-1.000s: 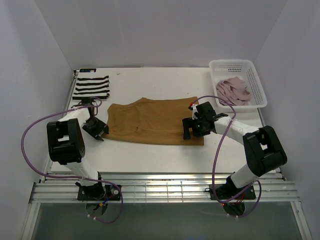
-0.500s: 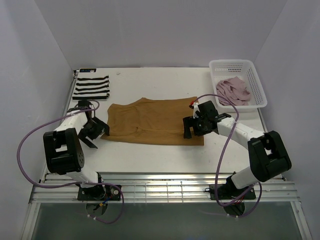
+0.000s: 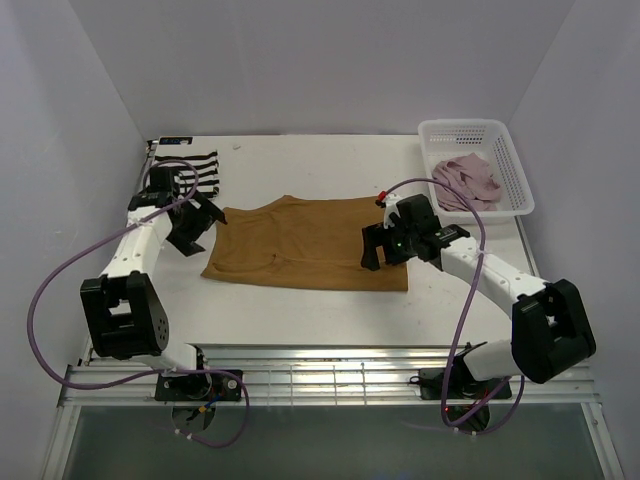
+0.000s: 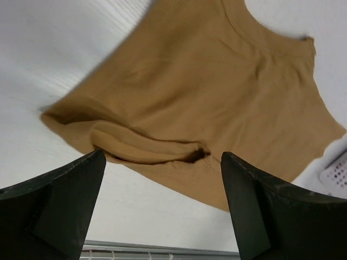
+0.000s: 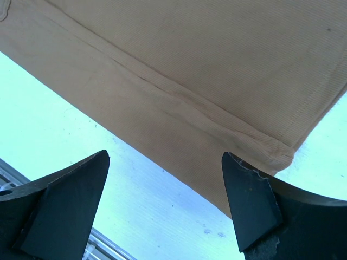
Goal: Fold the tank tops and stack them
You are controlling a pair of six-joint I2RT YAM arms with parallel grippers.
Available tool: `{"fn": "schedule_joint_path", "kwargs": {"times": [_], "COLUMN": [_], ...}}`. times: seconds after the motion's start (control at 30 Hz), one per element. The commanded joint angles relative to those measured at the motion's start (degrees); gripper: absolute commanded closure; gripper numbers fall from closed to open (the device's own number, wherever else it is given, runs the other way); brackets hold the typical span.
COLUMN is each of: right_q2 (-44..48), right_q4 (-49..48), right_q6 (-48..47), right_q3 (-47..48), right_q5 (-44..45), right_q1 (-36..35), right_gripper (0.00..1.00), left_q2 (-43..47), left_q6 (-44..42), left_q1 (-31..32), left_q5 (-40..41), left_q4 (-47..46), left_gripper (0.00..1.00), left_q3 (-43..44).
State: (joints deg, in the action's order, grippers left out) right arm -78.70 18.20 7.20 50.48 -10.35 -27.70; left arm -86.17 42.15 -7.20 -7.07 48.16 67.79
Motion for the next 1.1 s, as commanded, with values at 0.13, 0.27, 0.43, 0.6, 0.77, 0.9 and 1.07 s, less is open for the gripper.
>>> {"fn": "schedule_joint_path", "kwargs": {"times": [0.13, 0.27, 0.43, 0.6, 0.77, 0.9, 1.07], "right_q2": [-4.79, -7.61, -8.14, -5.42, 0.99, 6.18, 11.46], "right_q4": [-4.22, -5.27, -7.47, -6.95, -5.81, -2.92, 1.04], "right_q6": [2.02, 2.9, 4.75, 6.07, 9.05, 10.9, 9.5], "right_q3": [0.5, -1.34, -6.17, -12.67, -17.78, -19.54, -14.46], "right_q5": [-1.78, -1.34, -1.95, -3.01, -2.57, -3.01, -2.22], "right_q1": [-1.21, -1.39, -1.56, -2.53, -4.55, -5.6, -5.96], "right_gripper": [0.1, 0.1, 0.1, 0.1, 0.1, 0.1, 0.1], "left_q2": [-6.37, -8.92, -9.02, -6.04, 1.52, 7.76, 12.6], "left_q6": [1.7, 2.5, 2.32, 2.41, 3.38, 3.64, 2.24], "left_q1": [10.27, 10.98, 11.07, 11.07, 10.98, 11.07, 10.98], "left_q5": [-6.72, -6.55, -5.15, -5.32, -3.3, -1.72, -1.01], "left_q4": [-10.09, -12.65, -14.67, -14.68, -10.91, -4.85, -1.05], "left_gripper": [0.02, 0.02, 0.02, 0.02, 0.02, 0.02, 0.02], "left_q3": [-2.66, -6.35, -13.11, -22.07, -28.23, -29.03, -23.07]}}
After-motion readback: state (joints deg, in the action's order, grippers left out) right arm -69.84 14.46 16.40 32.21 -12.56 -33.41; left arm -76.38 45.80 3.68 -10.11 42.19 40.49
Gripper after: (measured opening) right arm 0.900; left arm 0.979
